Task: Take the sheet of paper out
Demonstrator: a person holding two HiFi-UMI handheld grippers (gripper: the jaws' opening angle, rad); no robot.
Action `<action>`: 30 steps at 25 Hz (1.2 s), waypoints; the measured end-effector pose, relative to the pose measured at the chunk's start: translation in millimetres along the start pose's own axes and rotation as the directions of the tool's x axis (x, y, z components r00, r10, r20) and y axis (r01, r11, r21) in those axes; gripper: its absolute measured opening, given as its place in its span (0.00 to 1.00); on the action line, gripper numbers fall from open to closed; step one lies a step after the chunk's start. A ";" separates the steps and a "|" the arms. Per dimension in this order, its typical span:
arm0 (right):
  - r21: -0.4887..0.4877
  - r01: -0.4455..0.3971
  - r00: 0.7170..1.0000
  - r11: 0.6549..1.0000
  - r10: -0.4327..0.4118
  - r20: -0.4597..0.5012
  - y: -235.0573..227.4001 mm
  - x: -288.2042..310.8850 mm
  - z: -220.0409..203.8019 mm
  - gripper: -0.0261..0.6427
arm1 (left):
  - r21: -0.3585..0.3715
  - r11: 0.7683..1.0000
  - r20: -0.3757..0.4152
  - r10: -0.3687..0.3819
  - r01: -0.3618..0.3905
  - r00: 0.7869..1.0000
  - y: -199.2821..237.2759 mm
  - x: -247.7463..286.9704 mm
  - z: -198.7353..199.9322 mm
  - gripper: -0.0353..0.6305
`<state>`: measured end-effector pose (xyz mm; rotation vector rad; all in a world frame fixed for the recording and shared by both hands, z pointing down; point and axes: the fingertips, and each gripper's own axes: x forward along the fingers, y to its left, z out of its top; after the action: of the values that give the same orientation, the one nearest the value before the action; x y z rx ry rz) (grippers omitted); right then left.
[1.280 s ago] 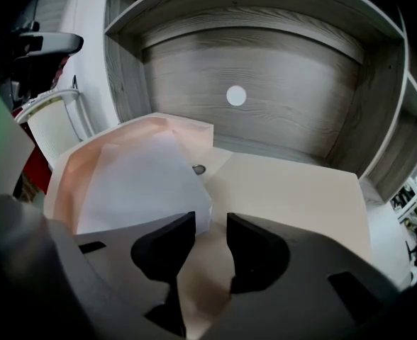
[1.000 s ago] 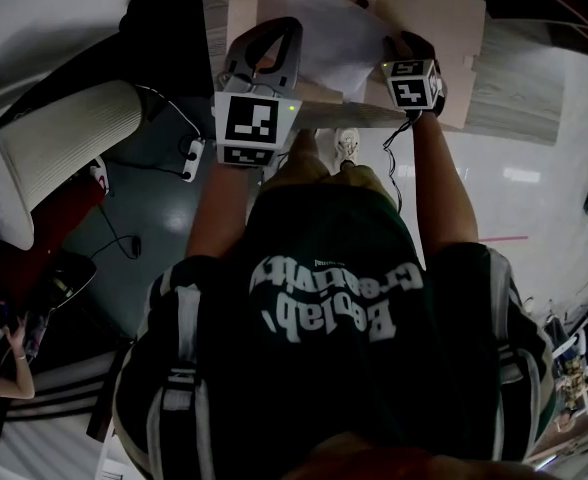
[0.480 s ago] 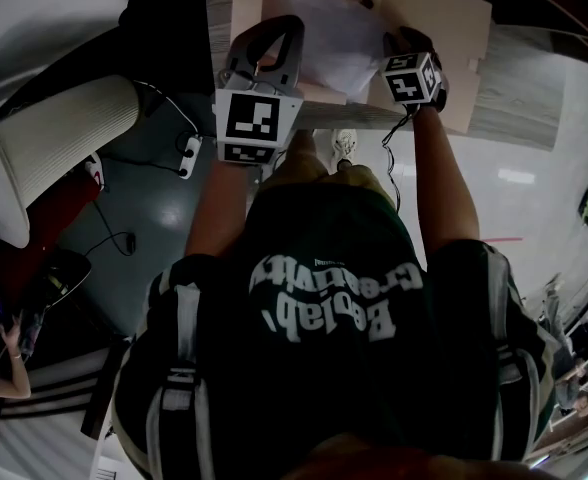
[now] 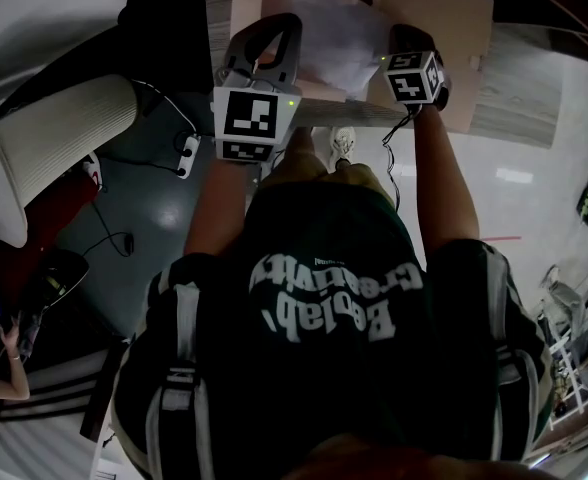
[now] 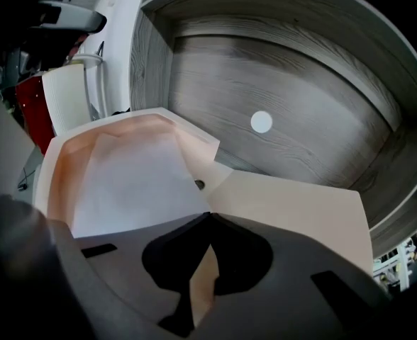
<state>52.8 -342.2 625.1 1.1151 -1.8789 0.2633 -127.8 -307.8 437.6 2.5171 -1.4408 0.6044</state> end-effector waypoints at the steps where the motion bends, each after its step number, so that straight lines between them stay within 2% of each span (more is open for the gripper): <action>1: 0.004 0.003 1.000 1.000 -0.003 0.014 -1.4 -3.0 2.4 0.09 | 0.001 1.000 0.004 -0.001 0.001 1.000 -1.2 0.0 1.6 0.08; 12: 0.079 0.011 0.982 0.997 -0.026 0.186 -22.1 -58.1 52.8 0.09 | 0.032 0.999 0.060 -0.014 0.012 0.998 -13.0 -2.1 30.3 0.08; 20: 0.164 0.016 0.964 0.986 -0.059 0.261 -33.4 -94.0 56.8 0.09 | 0.053 0.999 0.096 -0.005 0.000 0.995 -27.4 -7.9 49.9 0.08; 25: 0.188 -0.015 0.942 0.982 -0.049 0.333 -38.0 -122.4 65.9 0.09 | 0.053 0.998 0.110 0.012 -0.018 0.994 -39.5 -11.3 59.1 0.08; 30: 0.227 -0.059 0.902 0.972 -0.046 0.430 -48.6 -156.3 80.4 0.09 | 0.068 0.997 0.140 0.037 -0.047 0.990 -52.9 -21.6 69.6 0.08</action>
<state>71.5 -323.5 444.7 1.4179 -2.2887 0.2616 -74.2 -287.9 368.0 2.6365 -1.5489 0.5055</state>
